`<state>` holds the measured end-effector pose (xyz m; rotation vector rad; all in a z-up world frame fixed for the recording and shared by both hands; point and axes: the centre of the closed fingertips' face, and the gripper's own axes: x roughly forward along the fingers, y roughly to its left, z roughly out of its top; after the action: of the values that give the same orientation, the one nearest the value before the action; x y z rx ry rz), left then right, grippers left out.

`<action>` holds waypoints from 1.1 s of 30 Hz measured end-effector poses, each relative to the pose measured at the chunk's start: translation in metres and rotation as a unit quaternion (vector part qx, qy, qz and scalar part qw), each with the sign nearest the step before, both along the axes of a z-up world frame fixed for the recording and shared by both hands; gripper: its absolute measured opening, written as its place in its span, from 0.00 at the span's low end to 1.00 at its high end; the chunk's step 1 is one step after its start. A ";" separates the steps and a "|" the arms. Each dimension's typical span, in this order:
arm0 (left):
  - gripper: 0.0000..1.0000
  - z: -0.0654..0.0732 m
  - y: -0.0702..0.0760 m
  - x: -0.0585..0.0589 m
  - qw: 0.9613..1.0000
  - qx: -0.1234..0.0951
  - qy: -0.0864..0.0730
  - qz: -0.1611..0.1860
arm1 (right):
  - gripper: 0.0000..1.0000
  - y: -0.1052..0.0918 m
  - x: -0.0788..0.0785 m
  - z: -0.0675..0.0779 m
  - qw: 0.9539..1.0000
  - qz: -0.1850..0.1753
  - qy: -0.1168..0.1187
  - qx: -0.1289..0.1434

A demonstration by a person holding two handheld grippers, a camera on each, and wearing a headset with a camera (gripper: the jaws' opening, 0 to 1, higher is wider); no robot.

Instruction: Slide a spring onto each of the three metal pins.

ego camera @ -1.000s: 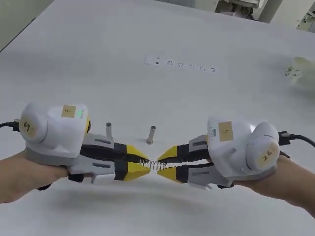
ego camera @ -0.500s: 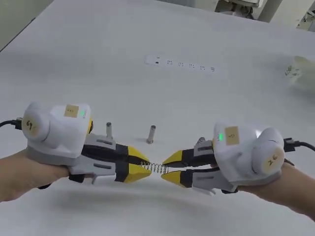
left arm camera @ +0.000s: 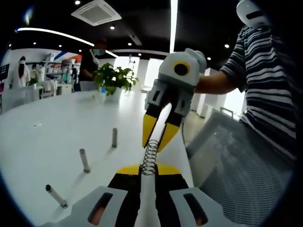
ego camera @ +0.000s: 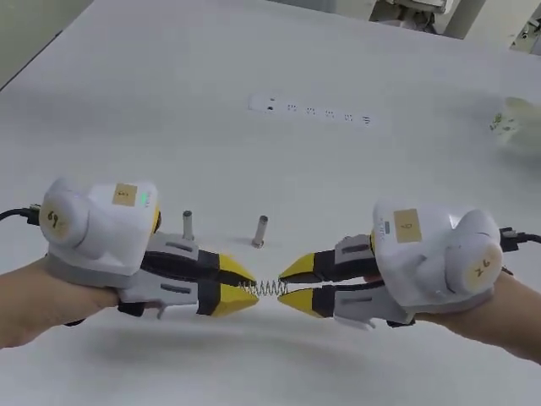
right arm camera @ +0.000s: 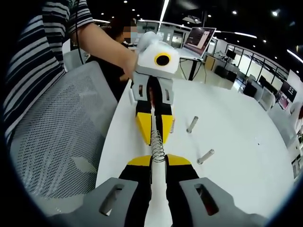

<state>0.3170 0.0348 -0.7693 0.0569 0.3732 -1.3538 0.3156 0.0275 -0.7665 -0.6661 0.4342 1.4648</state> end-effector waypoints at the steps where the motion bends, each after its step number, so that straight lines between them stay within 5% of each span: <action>1: 0.02 -0.001 0.000 0.000 1.000 0.004 -0.002 -0.001 | 0.07 0.001 0.000 0.001 1.000 0.001 0.001 0.001; 10: 0.02 -0.008 0.002 -0.001 1.000 0.022 -0.009 -0.006 | 0.07 0.011 -0.005 0.008 1.000 0.018 -0.005 0.004; 33: 0.02 -0.005 0.004 -0.001 1.000 0.022 -0.014 -0.004 | 0.07 0.014 -0.005 0.014 0.999 0.043 -0.011 -0.014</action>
<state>0.3157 0.0388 -0.7739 0.1144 0.3787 -1.3520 0.3106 0.0419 -0.7525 -0.7298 0.4155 1.5329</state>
